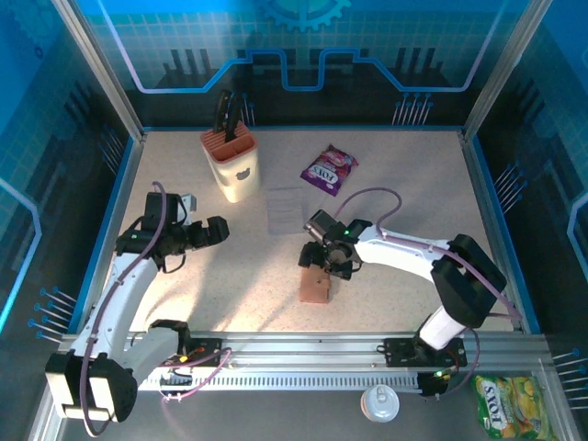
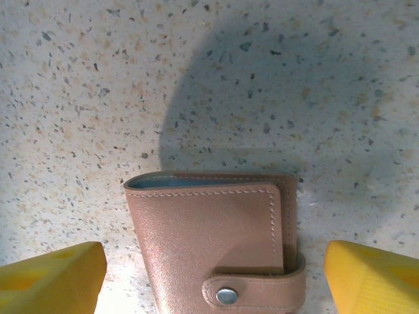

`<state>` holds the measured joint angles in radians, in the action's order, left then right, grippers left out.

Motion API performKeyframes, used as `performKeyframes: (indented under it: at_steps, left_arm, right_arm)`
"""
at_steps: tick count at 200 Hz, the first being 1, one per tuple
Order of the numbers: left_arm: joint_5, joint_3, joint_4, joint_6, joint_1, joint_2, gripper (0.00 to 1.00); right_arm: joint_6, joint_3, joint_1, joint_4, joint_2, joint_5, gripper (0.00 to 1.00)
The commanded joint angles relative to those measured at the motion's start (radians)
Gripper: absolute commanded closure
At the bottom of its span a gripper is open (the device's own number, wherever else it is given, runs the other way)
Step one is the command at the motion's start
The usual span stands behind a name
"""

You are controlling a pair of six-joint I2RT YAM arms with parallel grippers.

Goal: Take the credit cards out of the card holder

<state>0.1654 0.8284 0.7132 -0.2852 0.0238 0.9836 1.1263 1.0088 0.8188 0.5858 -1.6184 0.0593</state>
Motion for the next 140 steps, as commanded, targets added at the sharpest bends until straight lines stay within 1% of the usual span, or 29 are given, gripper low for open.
performKeyframes:
  at_steps: [1,25,43,98,140]
  left_arm:
    - [0.008,-0.010,0.014,0.022,0.007,0.016,0.01]
    - [0.022,-0.009,0.014,0.021,0.008,0.026,0.01]
    - [0.028,-0.009,0.012,0.021,0.011,0.023,0.01]
    - [-0.001,-0.008,0.025,0.024,0.036,0.027,0.01]
    - [-0.025,-0.003,0.034,0.029,0.047,0.033,0.01]
  right_arm:
    - [-0.148,0.087,0.025,0.086,-0.060,0.004,0.12]
    - [-0.196,0.167,0.074,0.181,-0.111,0.110,0.09]
    - [-0.183,0.187,0.096,0.207,-0.134,0.144,0.09]
    - [-0.131,0.163,0.115,0.194,-0.132,0.172,0.08]
    - [-0.101,0.154,0.115,0.164,-0.160,0.152,0.08]
